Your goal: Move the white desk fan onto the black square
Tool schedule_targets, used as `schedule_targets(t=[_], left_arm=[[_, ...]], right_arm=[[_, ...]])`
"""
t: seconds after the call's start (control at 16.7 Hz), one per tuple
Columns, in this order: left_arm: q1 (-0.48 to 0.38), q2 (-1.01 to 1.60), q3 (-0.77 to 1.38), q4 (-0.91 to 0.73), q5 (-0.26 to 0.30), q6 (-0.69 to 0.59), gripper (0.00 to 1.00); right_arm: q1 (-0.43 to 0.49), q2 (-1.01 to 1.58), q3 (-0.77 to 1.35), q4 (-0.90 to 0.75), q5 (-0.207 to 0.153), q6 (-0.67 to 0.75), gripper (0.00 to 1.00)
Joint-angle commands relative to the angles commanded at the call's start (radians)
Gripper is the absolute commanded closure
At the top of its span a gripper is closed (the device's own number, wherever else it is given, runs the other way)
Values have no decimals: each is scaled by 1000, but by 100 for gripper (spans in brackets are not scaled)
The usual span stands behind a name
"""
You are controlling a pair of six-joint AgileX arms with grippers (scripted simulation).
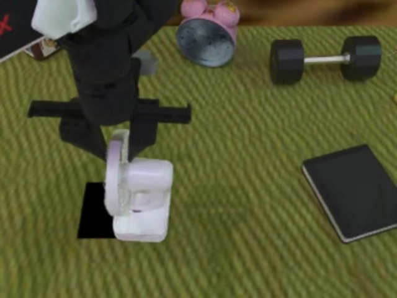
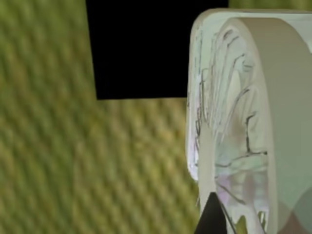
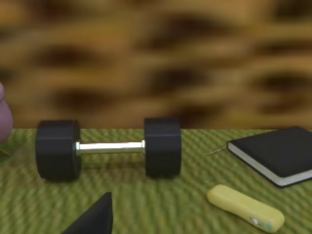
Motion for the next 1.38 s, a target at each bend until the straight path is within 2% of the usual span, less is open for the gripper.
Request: schedule_targets(t=[0.24, 0.42, 0.6, 1.08, 1.26, 1.38], left_arm=[[4, 3, -2, -5, 0, -66, 100], [15, 4, -6, -11, 2, -225, 100], [33, -1, -12, -14, 4, -475, 100], [97, -49, -71, 2, 12, -1244, 100], [118, -73, -94, 15, 15, -1421, 100], [126, -84, -104, 22, 17, -1487, 100]], right_arm=[[0, 0, 0, 0, 0, 0, 0], [0, 0, 0, 0, 0, 0, 0], [0, 0, 0, 0, 0, 0, 0], [0, 0, 0, 0, 0, 0, 0], [0, 0, 0, 0, 0, 0, 0], [0, 0, 0, 0, 0, 0, 0]])
